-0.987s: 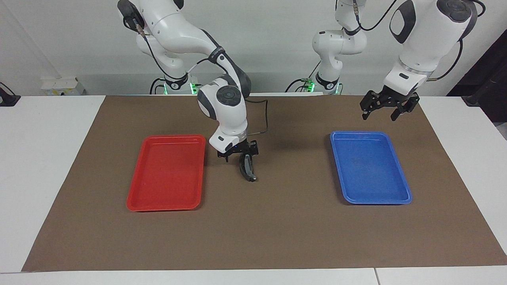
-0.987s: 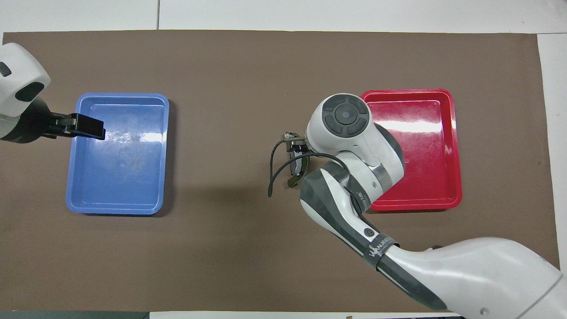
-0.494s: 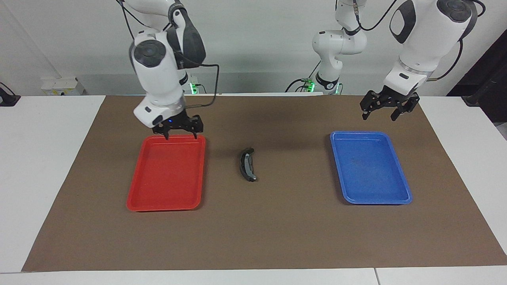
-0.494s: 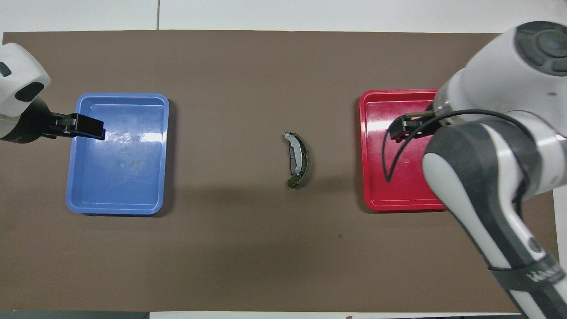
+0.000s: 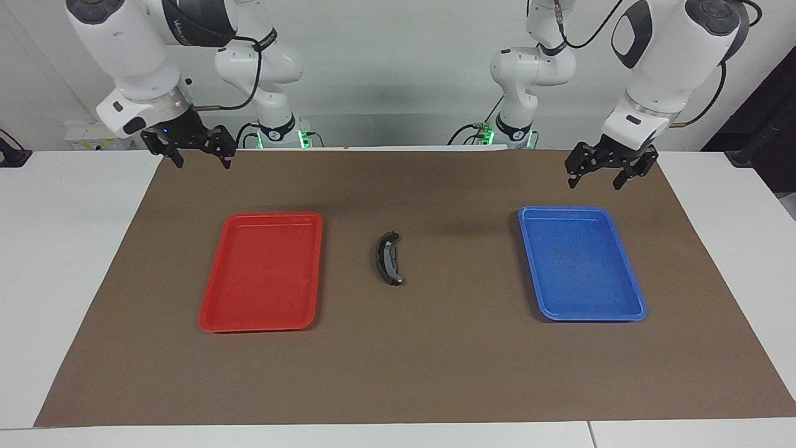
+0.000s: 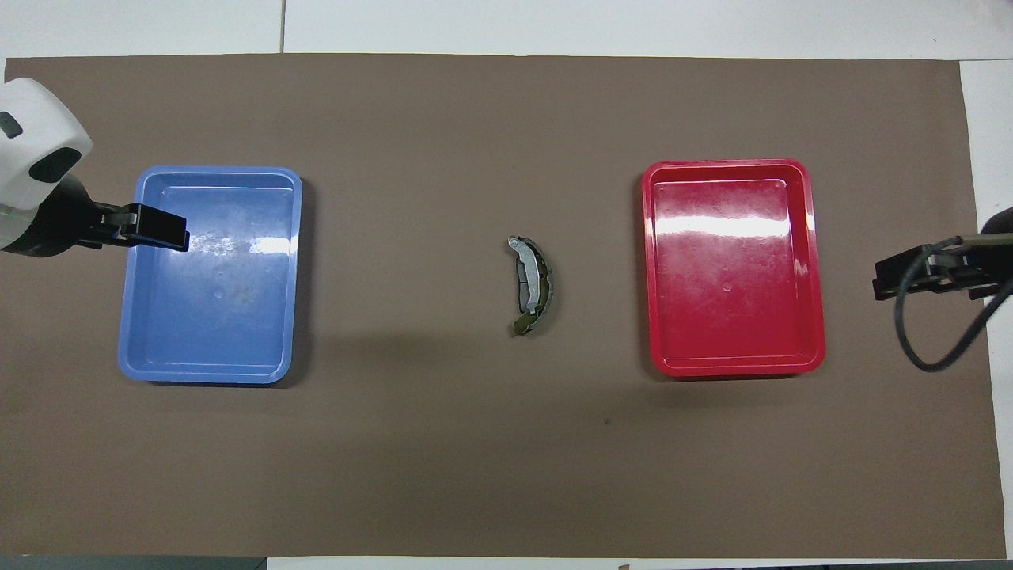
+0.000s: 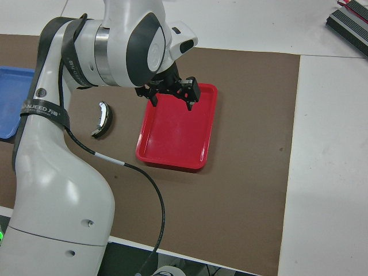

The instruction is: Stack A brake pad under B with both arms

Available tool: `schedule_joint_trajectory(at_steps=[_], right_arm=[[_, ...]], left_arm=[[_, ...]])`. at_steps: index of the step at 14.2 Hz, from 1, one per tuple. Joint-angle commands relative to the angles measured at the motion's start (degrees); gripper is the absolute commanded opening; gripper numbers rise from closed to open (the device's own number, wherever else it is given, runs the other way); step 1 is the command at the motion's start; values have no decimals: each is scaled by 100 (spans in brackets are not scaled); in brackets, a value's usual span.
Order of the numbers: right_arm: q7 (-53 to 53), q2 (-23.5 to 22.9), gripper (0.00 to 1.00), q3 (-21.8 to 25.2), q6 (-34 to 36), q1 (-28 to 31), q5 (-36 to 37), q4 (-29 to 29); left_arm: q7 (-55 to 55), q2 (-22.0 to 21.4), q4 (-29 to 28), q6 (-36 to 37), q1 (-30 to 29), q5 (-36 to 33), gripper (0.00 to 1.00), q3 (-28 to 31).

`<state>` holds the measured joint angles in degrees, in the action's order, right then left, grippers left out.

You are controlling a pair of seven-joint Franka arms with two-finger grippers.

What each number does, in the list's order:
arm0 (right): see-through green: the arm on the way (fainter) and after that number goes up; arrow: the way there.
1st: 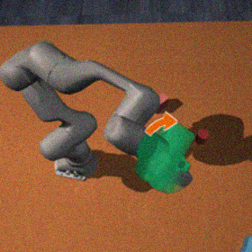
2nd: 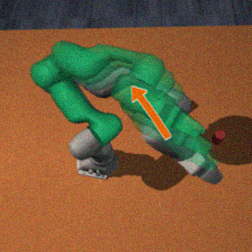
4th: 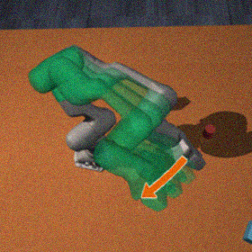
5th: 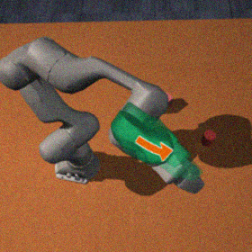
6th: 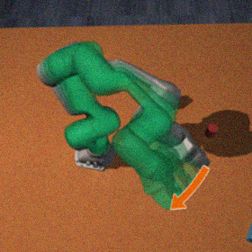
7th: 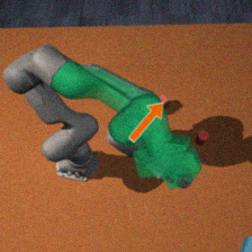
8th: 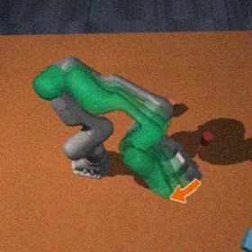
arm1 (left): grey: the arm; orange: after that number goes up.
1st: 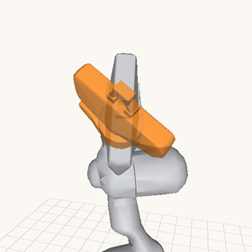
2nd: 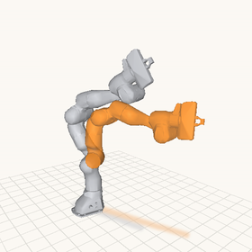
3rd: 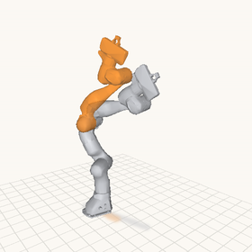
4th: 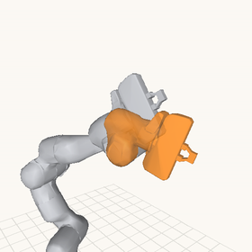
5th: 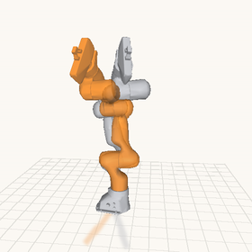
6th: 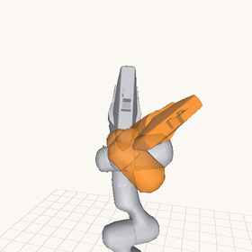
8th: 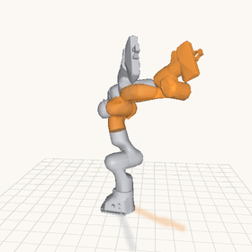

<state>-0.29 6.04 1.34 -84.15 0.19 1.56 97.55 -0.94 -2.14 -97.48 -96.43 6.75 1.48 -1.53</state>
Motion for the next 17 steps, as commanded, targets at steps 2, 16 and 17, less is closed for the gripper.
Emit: schedule_joint_trajectory(at_steps=[2, 16, 17], right_arm=[[-235, 72, 100, 68, 40, 34, -95, 36], [-269, -604, 100, 164, 356, 33, -7, -491], [-269, -604, 100, 156, 347, 42, -7, -491]], left_arm=[[112, -120, -105, 71, -78, 72, 100, -93], [94, -129, -113, -8, -130, 63, 100, -260], [85, -129, -113, 10, -130, 63, 100, -260]])
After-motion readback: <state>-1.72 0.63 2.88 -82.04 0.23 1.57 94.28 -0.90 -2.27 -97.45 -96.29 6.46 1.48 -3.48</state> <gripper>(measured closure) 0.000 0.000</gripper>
